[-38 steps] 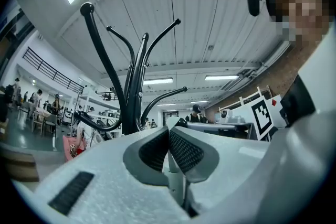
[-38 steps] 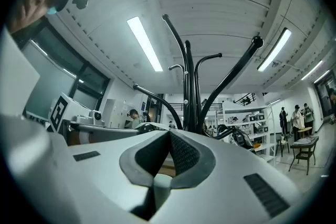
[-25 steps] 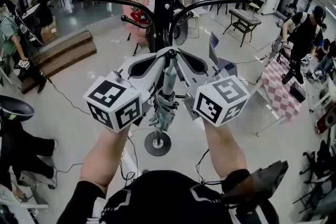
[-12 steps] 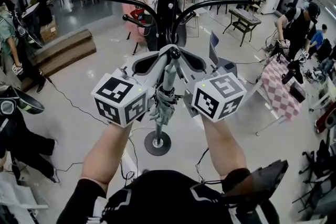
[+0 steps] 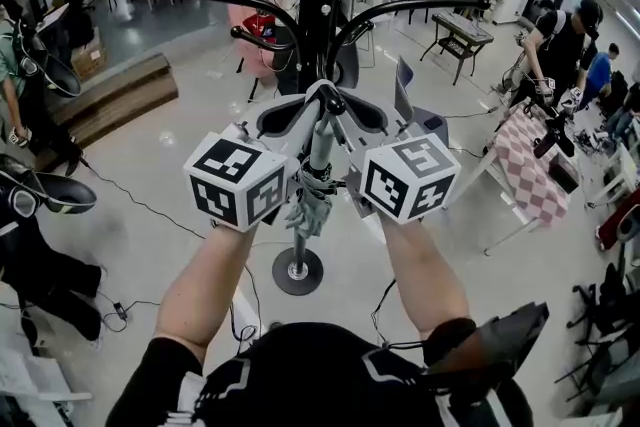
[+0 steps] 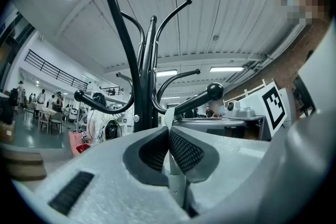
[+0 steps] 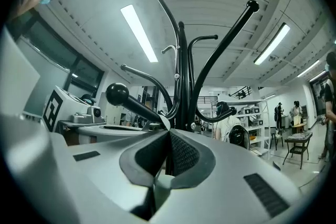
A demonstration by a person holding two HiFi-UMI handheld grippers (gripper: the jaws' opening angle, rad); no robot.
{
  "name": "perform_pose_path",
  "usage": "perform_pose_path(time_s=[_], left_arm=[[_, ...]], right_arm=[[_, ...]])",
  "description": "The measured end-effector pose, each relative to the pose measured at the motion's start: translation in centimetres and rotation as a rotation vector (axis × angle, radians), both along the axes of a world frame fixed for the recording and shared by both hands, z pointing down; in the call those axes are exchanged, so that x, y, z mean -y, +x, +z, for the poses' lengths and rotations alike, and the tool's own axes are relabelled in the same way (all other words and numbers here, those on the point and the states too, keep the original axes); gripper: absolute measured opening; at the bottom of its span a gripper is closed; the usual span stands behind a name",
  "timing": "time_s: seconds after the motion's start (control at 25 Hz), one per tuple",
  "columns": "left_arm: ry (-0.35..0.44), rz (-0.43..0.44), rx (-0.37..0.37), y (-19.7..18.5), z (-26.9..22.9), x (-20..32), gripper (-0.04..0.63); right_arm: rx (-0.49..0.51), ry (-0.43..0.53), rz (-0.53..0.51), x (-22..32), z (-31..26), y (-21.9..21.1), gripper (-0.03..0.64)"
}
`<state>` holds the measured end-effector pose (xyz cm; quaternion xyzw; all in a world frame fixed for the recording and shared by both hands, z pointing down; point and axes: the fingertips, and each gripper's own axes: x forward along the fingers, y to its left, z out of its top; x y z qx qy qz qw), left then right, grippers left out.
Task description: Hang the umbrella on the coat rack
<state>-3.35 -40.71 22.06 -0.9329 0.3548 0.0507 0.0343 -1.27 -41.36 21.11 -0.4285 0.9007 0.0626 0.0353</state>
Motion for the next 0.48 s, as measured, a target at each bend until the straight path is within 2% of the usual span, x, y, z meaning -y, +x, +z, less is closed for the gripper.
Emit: perform_pose_path(time_s=[0.32,0.48], left_arm=[[0.028,-0.006,0.042,0.53,0.51,0.74,0.011],[0.026,-0.004,0.027,0.26,0.58,0.85,0.011]], right_arm=[[-0.018,0.01,-0.004,0.69,0.53,-0.21,0.009],[-0.012,0.013,-0.013,0.55,0.61,-0.54,0.009]])
